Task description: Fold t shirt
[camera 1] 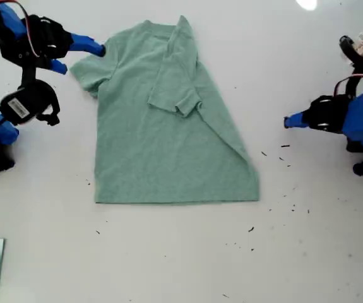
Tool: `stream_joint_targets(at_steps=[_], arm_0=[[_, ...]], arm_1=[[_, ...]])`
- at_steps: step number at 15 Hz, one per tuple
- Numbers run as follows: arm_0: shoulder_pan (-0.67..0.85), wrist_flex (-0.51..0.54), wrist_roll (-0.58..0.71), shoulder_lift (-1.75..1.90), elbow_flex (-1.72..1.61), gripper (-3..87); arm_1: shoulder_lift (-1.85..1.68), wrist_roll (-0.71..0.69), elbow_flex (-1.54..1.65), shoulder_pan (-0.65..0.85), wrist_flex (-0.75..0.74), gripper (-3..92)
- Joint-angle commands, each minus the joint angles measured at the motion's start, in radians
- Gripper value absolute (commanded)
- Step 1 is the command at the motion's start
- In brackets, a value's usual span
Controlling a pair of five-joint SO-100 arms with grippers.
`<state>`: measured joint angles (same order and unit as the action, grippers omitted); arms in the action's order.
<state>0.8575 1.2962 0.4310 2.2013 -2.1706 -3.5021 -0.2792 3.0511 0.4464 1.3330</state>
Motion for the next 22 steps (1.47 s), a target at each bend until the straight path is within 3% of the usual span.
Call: stream_joint_targets(at_steps=[1,4,7,8,10,14,22], arm_0=[[0.069,-0.13,-0.008,-0.012,-0.127,38.0],[0.164,-0.314,0.017,-0.117,-0.29,37.4],[0.193,-0.436,0.048,-0.296,-0.282,35.5],[0.196,-0.46,0.064,-0.365,-0.261,31.4],[0.19,-0.472,0.103,-0.508,-0.187,10.3],[0.144,-0.417,0.15,-0.629,-0.009,-0.2],[-0.006,-0.19,0.179,-0.209,0.376,-0.2]], arm_1=[[-0.005,-0.017,0.06,-0.003,-0.008,2.6],[-0.005,-0.018,0.06,-0.005,-0.008,2.6],[-0.005,-0.023,0.06,-0.005,-0.008,2.6],[-0.005,-0.021,0.06,-0.006,-0.008,2.6],[-0.005,-0.021,0.06,-0.006,-0.008,2.6],[-0.005,-0.023,0.06,-0.003,-0.008,2.6],[-0.005,-0.014,0.06,-0.003,-0.008,2.6]])
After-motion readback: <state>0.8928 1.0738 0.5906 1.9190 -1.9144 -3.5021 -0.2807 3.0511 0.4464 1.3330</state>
